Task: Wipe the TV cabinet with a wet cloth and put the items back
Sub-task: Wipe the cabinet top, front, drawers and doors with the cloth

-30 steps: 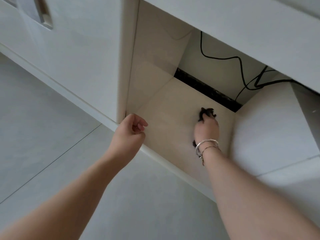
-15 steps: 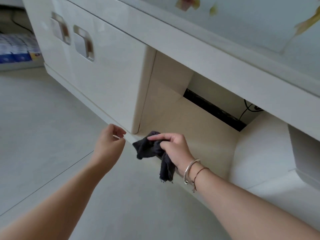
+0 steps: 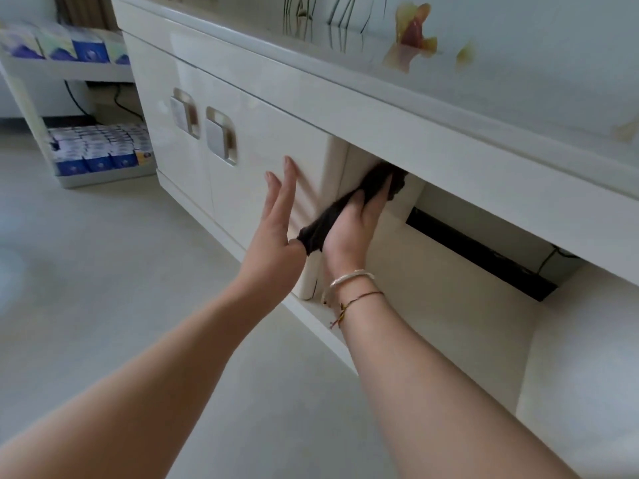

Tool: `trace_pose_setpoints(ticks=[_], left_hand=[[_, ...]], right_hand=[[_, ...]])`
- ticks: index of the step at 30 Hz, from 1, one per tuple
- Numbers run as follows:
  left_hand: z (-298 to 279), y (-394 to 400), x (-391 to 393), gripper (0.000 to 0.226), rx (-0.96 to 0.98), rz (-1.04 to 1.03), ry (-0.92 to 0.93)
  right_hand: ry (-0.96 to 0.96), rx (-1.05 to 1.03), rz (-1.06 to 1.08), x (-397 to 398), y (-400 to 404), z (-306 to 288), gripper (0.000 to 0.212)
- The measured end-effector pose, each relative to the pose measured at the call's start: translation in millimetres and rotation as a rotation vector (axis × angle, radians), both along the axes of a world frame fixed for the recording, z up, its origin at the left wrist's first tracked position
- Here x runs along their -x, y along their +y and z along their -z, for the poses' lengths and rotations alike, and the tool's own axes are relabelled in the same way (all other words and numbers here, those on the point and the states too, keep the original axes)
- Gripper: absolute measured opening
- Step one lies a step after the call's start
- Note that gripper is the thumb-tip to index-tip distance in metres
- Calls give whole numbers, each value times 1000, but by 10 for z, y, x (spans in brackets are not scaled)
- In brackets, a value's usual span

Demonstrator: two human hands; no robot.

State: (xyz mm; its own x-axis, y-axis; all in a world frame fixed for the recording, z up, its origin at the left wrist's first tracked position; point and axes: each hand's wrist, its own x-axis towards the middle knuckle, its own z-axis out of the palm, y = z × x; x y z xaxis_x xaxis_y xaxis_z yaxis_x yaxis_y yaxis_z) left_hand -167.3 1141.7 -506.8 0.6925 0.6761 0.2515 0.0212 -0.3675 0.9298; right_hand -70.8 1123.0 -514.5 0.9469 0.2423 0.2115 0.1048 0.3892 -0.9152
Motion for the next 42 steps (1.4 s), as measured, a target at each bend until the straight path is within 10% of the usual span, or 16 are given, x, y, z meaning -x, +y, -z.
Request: trace_pose_setpoints(ticks=[6, 13, 22, 32, 42], left_hand=[[-18, 73, 81, 110, 17, 56, 35], [-53, 195, 158, 111, 81, 120, 22], [56, 174, 313, 107, 54, 128, 109], [208, 391, 765, 103, 108, -8, 129], [11, 498, 1046, 102, 156, -41, 80]], right_hand=[[342, 136, -19, -48, -42, 625, 52], [61, -7, -6, 84, -12, 261, 53], [297, 195, 88, 236, 12, 775, 52], [-818, 385, 65, 670, -271, 241, 62], [-1978, 1600, 284, 280, 60, -344, 56]])
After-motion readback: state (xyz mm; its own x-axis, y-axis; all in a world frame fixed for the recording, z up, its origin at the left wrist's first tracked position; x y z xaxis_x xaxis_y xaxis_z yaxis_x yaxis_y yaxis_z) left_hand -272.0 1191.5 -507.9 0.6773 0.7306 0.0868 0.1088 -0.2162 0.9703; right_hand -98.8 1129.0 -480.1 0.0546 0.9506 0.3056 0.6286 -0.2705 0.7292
